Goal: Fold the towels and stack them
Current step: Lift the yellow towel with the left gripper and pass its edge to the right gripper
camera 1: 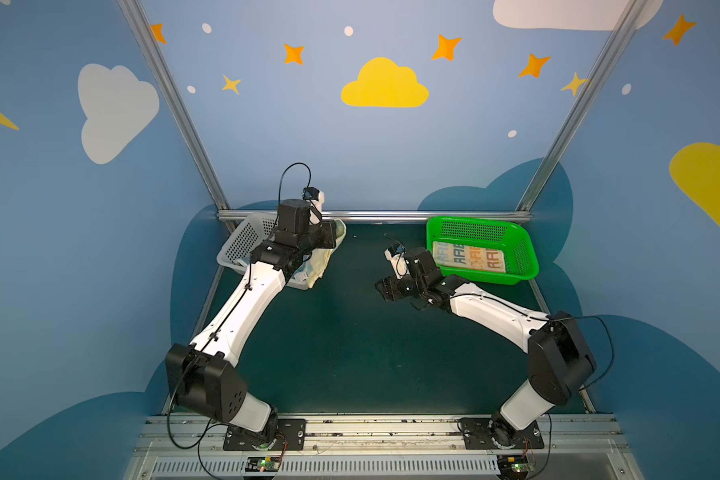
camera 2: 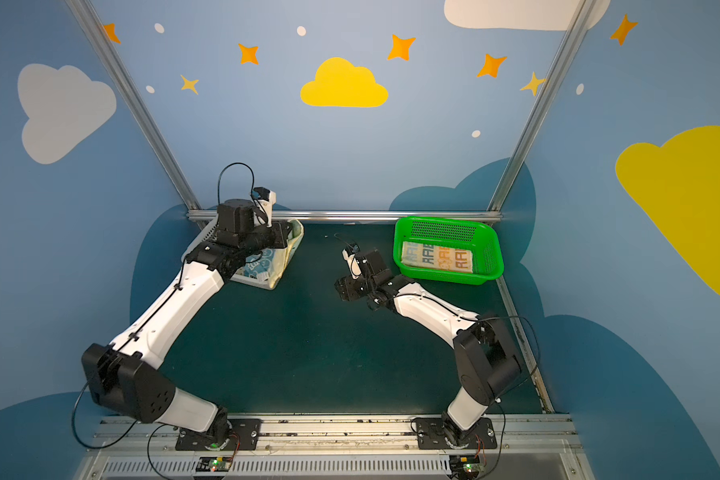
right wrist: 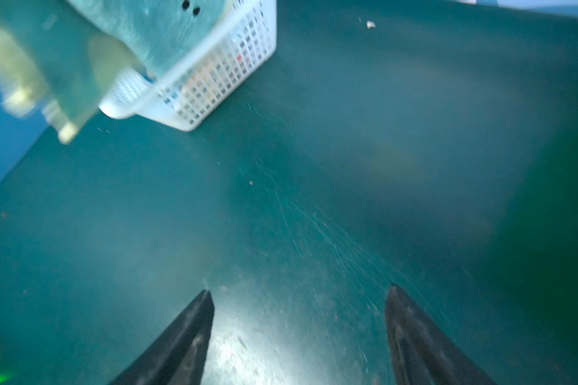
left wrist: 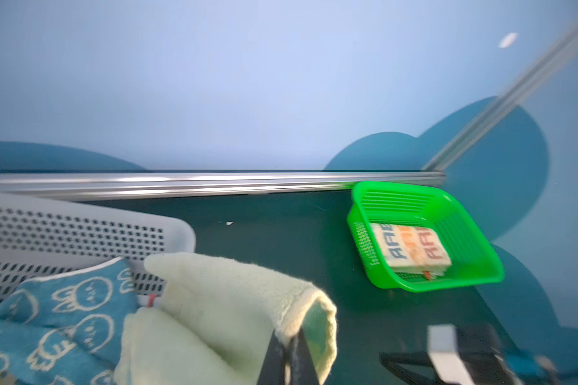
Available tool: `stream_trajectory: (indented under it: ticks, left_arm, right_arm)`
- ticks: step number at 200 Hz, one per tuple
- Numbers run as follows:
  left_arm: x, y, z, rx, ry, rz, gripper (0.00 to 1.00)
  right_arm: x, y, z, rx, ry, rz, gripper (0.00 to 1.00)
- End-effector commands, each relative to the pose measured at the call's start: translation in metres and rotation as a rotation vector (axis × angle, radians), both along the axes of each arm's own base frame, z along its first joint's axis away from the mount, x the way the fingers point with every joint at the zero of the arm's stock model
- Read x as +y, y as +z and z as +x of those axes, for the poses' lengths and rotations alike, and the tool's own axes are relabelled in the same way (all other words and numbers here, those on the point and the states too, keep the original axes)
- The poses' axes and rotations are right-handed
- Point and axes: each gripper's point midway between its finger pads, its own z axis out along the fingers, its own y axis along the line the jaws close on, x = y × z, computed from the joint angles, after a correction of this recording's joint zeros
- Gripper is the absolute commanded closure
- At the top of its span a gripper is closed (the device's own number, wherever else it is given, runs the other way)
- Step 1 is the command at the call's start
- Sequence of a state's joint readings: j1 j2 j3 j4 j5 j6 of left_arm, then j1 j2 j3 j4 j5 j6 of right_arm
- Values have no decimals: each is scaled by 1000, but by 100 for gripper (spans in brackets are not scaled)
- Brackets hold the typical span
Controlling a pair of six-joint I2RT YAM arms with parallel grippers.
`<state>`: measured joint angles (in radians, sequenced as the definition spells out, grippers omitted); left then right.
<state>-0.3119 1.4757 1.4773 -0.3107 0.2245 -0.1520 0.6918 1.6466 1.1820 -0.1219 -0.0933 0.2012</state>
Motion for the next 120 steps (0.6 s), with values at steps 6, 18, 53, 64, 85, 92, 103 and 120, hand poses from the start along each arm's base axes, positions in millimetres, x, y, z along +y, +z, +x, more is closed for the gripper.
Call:
stream_trajectory:
  ticks: [6, 18, 53, 64, 85, 92, 103, 120]
  left_arm:
    - [-28, 33, -32, -86, -160, -39, 96]
    - [-39, 38, -44, -95, -202, -67, 96]
    - [-75, 26, -65, -50, -312, -134, 96]
    - [-84, 19, -66, -31, -327, -152, 96]
    - [-101, 8, -70, 6, -359, -181, 96]
    - [-106, 5, -70, 19, -364, -187, 96]
    - [-111, 1, -70, 35, -368, -188, 96]
    - [-115, -8, -67, 55, -360, -188, 96]
  right_arm:
    - [17, 49, -5, -111, 81, 123, 23]
    - [15, 60, -11, -140, 101, 149, 23]
    - [13, 78, -46, -151, 220, 216, 24]
    - [12, 79, -58, -138, 257, 235, 24]
    - [8, 68, -73, -125, 279, 230, 23]
    - [6, 64, -77, -120, 282, 227, 24]
    - [4, 57, -83, -100, 282, 226, 24]
    - [-1, 47, -90, -77, 280, 218, 25]
